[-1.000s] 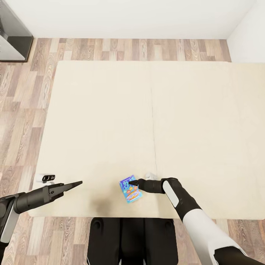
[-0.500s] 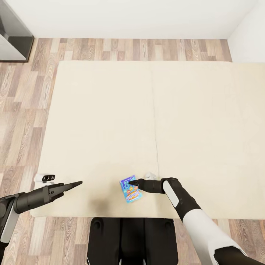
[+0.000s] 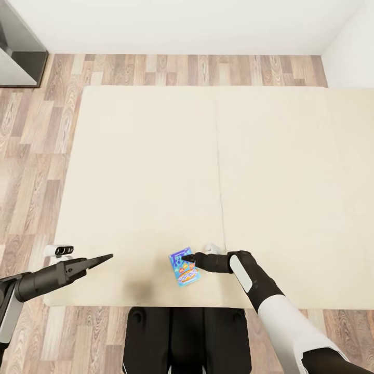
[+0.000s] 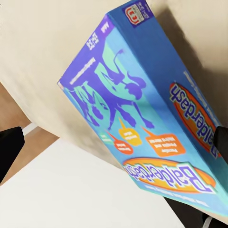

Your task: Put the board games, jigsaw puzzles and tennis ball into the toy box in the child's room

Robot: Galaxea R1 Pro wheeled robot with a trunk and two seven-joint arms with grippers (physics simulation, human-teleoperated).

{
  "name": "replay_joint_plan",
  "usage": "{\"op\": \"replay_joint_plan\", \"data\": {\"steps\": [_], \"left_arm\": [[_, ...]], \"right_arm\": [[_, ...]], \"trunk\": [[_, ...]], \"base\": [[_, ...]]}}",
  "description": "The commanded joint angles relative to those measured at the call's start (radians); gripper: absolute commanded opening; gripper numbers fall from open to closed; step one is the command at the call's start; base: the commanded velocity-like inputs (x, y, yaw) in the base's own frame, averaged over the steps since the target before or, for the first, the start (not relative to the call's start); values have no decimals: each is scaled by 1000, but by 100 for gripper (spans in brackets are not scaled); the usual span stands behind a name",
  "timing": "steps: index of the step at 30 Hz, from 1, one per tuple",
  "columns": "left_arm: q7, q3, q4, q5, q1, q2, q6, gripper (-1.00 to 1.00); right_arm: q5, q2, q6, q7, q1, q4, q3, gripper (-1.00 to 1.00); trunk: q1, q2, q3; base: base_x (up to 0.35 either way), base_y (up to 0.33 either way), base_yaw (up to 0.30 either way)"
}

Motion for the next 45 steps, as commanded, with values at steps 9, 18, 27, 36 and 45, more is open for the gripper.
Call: {"op": "replay_joint_plan", "data": {"steps": [9,18,27,36,45], "left_arm": [[-4,1,0,0,0,0,11,100],[-4,1,0,0,0,0,11,100],[-4,1,0,0,0,0,11,100],[-4,1,0,0,0,0,11,100],[-4,1,0,0,0,0,11,100]], "right_arm": [[-1,-2,4,4,0,-1,0,100],[0,-1,3,1,0,-1,0,100],[-1,-1,3,3,1,-1,0,100],[-1,-1,3,4,1,-1,-1,100],[0,-1,3,2,0,-1,-1,100]], "trunk": [[1,-2,-1],[1,-2,-1],[1,-2,-1],[1,-2,-1],[1,-2,-1]], "base": [[0,37,0],[0,31,0],[0,29,0],[0,96,0],[0,77,0]]}}
